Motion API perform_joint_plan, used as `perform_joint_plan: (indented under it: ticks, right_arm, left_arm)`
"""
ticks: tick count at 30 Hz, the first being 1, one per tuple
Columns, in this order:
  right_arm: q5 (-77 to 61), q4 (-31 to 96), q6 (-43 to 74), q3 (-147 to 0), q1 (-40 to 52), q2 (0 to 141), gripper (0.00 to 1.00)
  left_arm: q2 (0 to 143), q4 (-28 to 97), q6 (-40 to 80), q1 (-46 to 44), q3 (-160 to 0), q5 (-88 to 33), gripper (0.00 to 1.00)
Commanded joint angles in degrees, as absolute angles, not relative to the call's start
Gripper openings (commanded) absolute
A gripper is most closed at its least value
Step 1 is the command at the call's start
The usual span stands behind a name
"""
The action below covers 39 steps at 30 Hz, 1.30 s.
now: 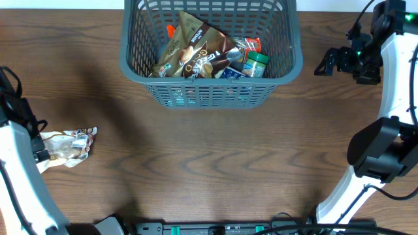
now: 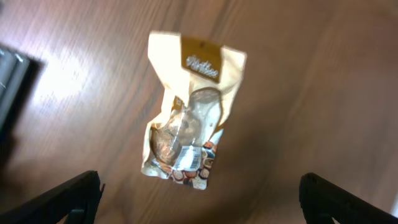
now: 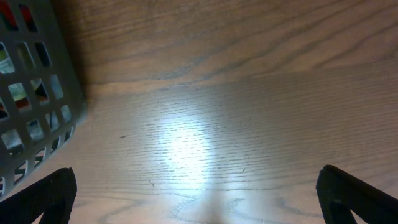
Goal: Pack container
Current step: 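Reach the left gripper to the cream PanTree pouch and grasp it, then carry the PanTree pouch into the basket and open the left gripper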
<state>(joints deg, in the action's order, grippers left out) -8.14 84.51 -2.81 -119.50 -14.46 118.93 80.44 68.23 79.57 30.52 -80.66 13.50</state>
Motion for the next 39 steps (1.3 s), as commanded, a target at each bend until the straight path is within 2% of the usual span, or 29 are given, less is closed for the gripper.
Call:
perform_joint_plan:
  ticks: [1,8,20,25,29,32,33,37,38,39]
  right_arm:
    - [-8.4,84.7,-3.7,-119.5,-13.8,119.4,0.99]
    - [-8.4,84.7,-3.7,-119.4,-13.8,119.4,0.99]
    - [-8.4,84.7,-3.7,-119.5,-13.8,119.4,0.99]
    - [-8.2,84.9,-3.7,-119.5,-13.8,119.4,0.99]
    - [-7.2,85.0,-3.7,-119.4,-13.8,119.4,0.99]
    - [-7.0,85.1,-3.7,-119.4,-13.8,119.4,0.99]
    - [-6.8,85.1,-3.7,-119.4,-13.8,119.4,0.99]
    - [-6.6,85.1,-3.7,-119.5,-13.8,119.4,0.99]
    - [-6.6,85.1,-3.7,-119.5,-13.8,119.4,0.99]
    - [-6.6,85.1,-3.7,-119.5,-13.8,119.4,0.99]
  left_arm:
    - [84.8,65.8,81.7,33.0,-76.3,7.9,0.98]
    - [97.2,62.5,72.9,35.6,-75.5,6.6,0.99]
    - [112.3,57.8,68.3,37.0,-75.5,6.9,0.99]
    - [117.1,52.7,59.1,36.9,-75.5,7.0,1.00]
    - [119.9,49.7,50.5,36.9,-75.5,7.0,0.89]
    - [120.8,47.8,44.5,36.9,-75.5,7.0,0.68]
    - [120.9,47.3,43.1,36.9,-75.5,7.0,0.63]
    - [120.9,47.0,42.0,36.9,-75.5,7.0,0.62]
    - [120.9,47.0,42.0,36.9,-75.5,7.0,0.57]
    - [120.9,47.0,42.0,36.9,-75.5,7.0,0.48]
